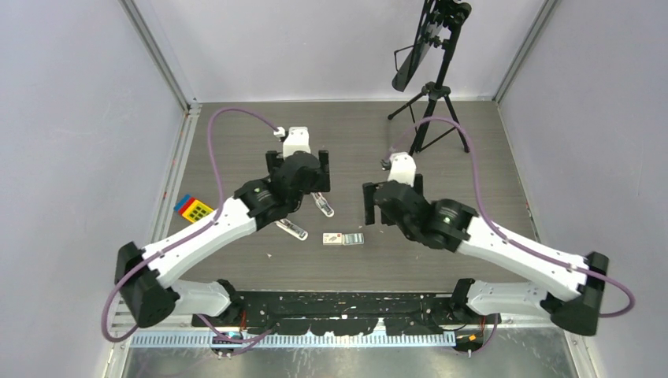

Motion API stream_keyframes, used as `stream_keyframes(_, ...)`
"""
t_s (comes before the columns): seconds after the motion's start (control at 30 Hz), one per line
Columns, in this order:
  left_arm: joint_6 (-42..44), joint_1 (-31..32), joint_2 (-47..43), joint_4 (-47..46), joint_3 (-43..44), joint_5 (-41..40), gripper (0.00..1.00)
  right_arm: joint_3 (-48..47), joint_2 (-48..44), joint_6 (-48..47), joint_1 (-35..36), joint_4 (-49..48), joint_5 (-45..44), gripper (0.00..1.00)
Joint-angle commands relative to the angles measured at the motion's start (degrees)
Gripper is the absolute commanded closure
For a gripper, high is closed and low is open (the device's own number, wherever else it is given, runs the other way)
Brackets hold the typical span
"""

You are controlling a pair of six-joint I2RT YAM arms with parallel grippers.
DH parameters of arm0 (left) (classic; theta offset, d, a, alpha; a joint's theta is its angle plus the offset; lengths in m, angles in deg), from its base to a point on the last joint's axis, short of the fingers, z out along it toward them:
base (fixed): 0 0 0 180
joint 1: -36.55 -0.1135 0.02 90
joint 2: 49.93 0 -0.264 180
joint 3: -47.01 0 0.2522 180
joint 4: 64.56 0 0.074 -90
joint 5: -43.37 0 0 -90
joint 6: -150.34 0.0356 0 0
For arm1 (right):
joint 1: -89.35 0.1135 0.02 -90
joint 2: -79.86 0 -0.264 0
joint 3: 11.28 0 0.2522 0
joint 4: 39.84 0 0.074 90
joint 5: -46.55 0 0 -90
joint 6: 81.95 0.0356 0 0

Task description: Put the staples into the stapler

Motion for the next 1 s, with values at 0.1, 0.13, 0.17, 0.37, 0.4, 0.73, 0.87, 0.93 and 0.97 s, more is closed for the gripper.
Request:
stream_keyframes(0.1, 20.08, -6.77, -11.01, -1.8, -0.56, 9.61, 0.0, -8.11, 10.08, 10.11, -2.22, 7.63, 10.85, 0.06)
stream_keyframes(0.13, 20.5, -8.32, -12.21, -1.17, -0.64, 11.26, 0.0, -7.01, 10.26, 10.58, -2.6, 5.47, 12.41, 0.06)
stream_keyframes(0.17, 20.98, -9.15, -13.44, -1.05, -1.13, 11.66, 0.0, -6.0, 10.41, 11.2, -2.96, 3.64, 13.89, 0.06)
stream_keyframes(0.37, 26.72, -9.51, -23.76, -4.57, -8.94, 9.02, 0.0, -5.28, 15.77, 16.18, -4.42, 1.98, 14.0, 0.11)
stream_keyframes(0.4, 27.64, -9.59, -25.15, -4.97, -10.15, 8.43, 0.0, -5.89, 17.26, 16.88, -4.38, 2.4, 14.01, 0.12)
stream_keyframes(0.73, 33.64, -9.6, -32.88, -11.08, -18.84, 3.19, 0.0, -12.02, 31.97, 20.08, -3.92, 6.38, 16.59, 0.38)
stream_keyframes(0.87, 34.36, -9.6, -34.59, -12.55, -20.79, 2.85, 0.0, -14.97, 36.65, 19.17, -3.42, 7.8, 16.73, 0.51)
stream_keyframes(0.93, 35.47, -9.6, -35.77, -13.56, -21.44, 2.83, 0.0, -15.7, 38.32, 18.85, -3.05, 7.38, 17.39, 0.57)
stream_keyframes(0.97, 35.87, -9.6, -36.28, -13.86, -21.68, 2.66, 0.0, -15.83, 38.97, 18.53, -2.94, 6.84, 18.03, 0.61)
